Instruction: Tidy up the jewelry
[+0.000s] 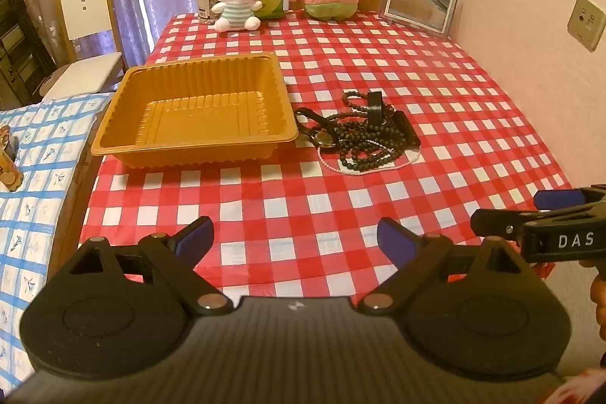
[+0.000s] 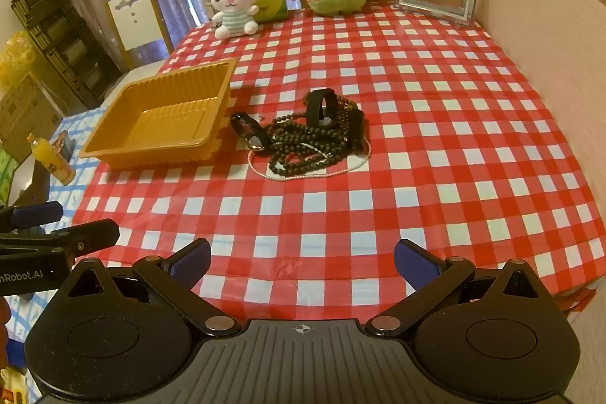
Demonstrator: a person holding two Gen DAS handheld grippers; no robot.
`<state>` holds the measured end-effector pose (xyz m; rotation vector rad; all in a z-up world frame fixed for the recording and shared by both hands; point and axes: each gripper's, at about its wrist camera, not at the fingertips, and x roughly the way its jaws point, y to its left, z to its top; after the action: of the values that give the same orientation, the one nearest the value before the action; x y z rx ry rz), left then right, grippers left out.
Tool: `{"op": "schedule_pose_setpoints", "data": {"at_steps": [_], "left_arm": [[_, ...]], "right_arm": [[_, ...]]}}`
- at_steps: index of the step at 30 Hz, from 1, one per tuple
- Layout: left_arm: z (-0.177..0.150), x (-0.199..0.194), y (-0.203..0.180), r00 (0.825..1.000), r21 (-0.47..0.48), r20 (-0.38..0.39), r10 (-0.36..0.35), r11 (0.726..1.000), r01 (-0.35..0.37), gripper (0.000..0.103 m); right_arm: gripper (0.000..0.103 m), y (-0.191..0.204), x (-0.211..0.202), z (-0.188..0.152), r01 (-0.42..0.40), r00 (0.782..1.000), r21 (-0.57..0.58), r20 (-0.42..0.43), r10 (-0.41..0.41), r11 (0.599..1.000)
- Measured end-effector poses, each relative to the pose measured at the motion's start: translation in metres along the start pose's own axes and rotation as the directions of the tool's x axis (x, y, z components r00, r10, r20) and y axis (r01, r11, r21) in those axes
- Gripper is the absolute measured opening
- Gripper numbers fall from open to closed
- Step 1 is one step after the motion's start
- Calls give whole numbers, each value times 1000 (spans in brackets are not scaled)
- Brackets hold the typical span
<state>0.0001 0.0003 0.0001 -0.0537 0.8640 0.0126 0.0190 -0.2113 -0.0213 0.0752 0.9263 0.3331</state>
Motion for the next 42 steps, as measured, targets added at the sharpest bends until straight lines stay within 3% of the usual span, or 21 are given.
{"op": "schedule_pose_setpoints", "data": {"at_steps": [42], "left_arm": [[-1, -9, 2, 1000, 0, 16, 8, 1000, -8, 92]], "right_arm": [[103, 1, -3, -1, -5, 1000, 0, 11, 5, 1000]]}}
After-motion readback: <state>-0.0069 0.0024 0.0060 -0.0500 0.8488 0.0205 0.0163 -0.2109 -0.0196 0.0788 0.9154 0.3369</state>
